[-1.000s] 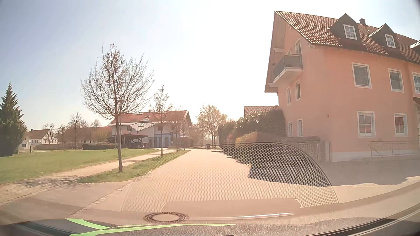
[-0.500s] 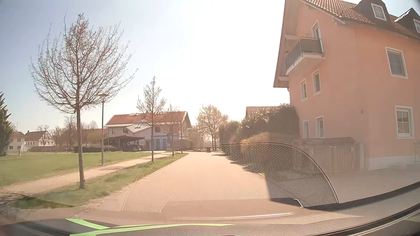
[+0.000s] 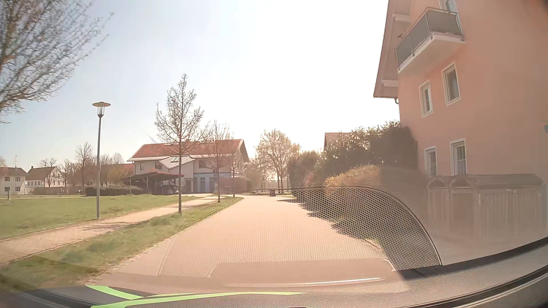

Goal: Follow the waypoints while adhering to traffic rules and regulations

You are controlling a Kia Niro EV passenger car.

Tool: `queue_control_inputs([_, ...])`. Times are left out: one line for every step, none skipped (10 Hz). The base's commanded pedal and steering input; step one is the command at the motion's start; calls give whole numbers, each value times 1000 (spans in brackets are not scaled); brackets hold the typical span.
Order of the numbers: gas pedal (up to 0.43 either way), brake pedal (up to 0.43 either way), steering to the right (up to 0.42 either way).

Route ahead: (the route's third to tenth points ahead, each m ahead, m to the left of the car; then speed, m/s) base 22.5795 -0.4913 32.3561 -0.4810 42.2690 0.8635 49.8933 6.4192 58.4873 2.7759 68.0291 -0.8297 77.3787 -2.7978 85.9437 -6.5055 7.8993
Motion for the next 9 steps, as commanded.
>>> queue_control_inputs([228, 0, -3])
queue_control_inputs([228, 0, -3])
queue_control_inputs([228, 0, -3])
queue_control_inputs([228, 0, -2])
queue_control_inputs([228, 0, -1])
queue_control_inputs([228, 0, -1])
queue_control_inputs([228, 0, -1])
queue_control_inputs([228, 0, 0])
queue_control_inputs([228, 0, 0])
